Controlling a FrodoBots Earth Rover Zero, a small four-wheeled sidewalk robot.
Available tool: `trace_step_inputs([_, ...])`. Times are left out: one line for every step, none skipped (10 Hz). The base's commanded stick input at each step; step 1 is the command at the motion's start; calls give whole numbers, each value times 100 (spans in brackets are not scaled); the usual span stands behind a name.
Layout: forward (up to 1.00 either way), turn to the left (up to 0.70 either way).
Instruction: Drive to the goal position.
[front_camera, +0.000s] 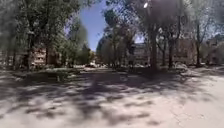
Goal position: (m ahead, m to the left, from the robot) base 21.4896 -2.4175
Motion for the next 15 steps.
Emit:
trace_step_inputs([70,1])
trace_step_inputs([70,1])
trace_step_inputs([70,1])
trace_step_inputs([70,1])
trace_step_inputs([70,1])
trace_step_inputs([70,1])
trace_step_inputs([70,1])
trace_step_inputs([70,1])
trace_step_inputs([70,1])
trace_step_inputs([70,1])
trace_step_inputs([70,1])
trace_step_inputs([70,1])
trace_step_inputs([70,1])
trace_step_inputs([70,1])
trace_step_inputs([70,1])
